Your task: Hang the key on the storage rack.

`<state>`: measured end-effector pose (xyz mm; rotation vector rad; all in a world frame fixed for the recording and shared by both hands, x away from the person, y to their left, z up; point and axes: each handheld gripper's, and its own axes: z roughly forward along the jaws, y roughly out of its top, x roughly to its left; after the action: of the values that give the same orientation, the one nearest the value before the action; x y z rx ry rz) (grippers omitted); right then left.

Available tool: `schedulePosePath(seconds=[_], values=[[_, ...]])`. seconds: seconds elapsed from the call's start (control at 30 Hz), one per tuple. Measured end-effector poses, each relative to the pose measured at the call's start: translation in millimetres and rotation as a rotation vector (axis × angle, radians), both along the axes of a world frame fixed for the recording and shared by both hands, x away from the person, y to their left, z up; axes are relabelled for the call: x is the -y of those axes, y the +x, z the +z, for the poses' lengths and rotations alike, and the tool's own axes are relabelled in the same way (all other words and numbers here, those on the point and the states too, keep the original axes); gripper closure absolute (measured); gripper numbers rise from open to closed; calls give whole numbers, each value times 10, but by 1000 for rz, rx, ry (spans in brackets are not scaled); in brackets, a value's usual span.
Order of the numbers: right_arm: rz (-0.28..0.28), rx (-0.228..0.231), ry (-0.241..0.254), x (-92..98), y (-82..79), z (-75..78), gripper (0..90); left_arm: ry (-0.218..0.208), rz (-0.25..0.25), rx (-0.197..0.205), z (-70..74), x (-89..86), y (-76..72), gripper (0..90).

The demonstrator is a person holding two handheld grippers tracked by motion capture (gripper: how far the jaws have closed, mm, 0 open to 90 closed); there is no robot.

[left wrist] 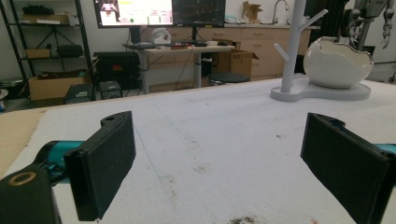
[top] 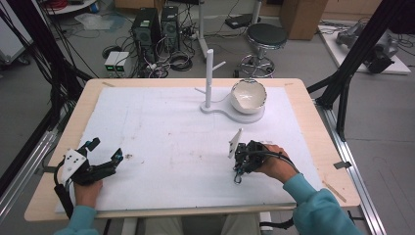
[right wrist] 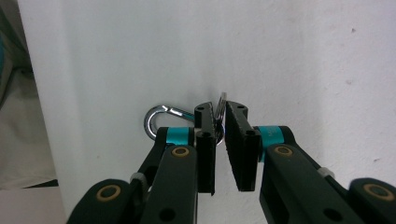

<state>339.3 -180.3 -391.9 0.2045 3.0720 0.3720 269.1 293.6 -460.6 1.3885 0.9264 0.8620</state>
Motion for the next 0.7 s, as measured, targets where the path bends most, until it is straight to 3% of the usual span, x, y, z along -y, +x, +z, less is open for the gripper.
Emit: schedulePosePath(seconds=[0.37,0.7], values=[[0,-13,17,15,33,5,871,0,0,0,0,0,0,106],[-47,-49,30,30,70,1,888,-1,1,-1,0,-1,0,106]])
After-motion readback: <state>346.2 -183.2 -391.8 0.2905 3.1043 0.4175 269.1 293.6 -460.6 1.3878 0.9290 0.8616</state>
